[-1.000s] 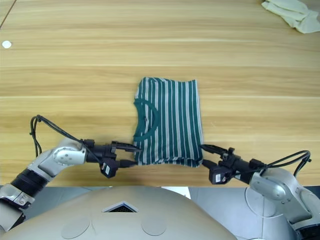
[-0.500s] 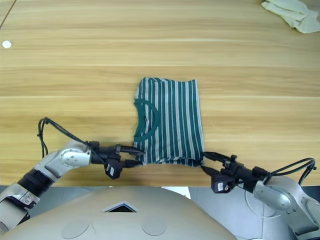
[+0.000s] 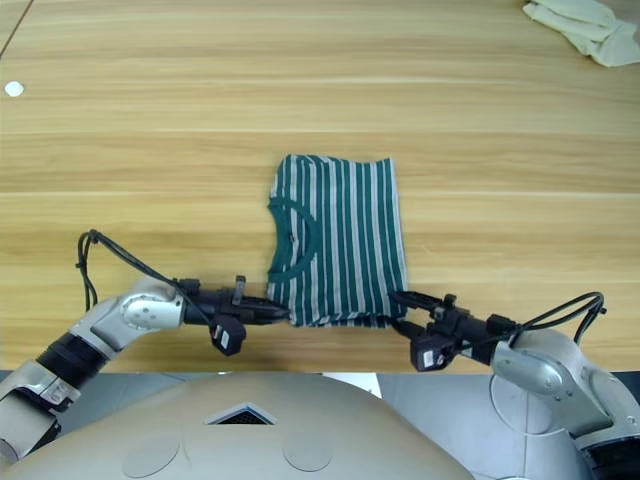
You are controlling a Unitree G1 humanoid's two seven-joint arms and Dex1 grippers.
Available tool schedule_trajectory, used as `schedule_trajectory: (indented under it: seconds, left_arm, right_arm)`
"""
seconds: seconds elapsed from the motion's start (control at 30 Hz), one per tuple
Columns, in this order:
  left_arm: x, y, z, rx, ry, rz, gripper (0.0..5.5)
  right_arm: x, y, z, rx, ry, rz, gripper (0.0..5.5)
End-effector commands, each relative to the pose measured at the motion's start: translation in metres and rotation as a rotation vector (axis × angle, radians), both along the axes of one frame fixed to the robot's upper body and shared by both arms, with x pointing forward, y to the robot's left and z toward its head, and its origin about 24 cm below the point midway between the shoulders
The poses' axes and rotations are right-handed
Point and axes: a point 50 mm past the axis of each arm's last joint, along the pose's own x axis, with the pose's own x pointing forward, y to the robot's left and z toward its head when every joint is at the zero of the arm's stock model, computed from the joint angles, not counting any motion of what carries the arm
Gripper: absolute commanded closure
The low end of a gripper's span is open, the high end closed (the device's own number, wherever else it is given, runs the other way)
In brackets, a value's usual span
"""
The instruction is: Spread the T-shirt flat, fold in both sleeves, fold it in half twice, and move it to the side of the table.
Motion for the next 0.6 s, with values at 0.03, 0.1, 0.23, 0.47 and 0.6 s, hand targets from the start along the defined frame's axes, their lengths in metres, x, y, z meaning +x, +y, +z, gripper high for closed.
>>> schedule_trajectory:
  seconds: [0.03,0.1,0.23,0.47,0.6]
  left_arm:
    - [-0.022,0.023,-0.044,0.285,0.129,0.003,5.50]
    - [-0.022,0.023,-0.044,0.283,0.130,0.008,5.50]
    - [-0.019,0.032,-0.041,0.270,0.145,0.070,5.50]
    - [-0.027,0.033,-0.037,0.209,0.194,0.104,5.50]
    - [-0.037,0.037,-0.026,0.138,0.250,0.155,5.50]
  right_arm:
    - [-0.007,-0.001,-0.010,-0.031,0.063,0.023,3.70]
    - [-0.006,-0.001,-0.010,-0.025,0.062,0.025,4.02]
    - [-0.004,-0.005,-0.007,-0.015,0.031,-0.013,4.72]
    - [-0.008,0.008,-0.003,0.092,0.010,-0.018,5.32]
    - [-0.011,0.010,0.002,0.155,-0.005,-0.069,5.32]
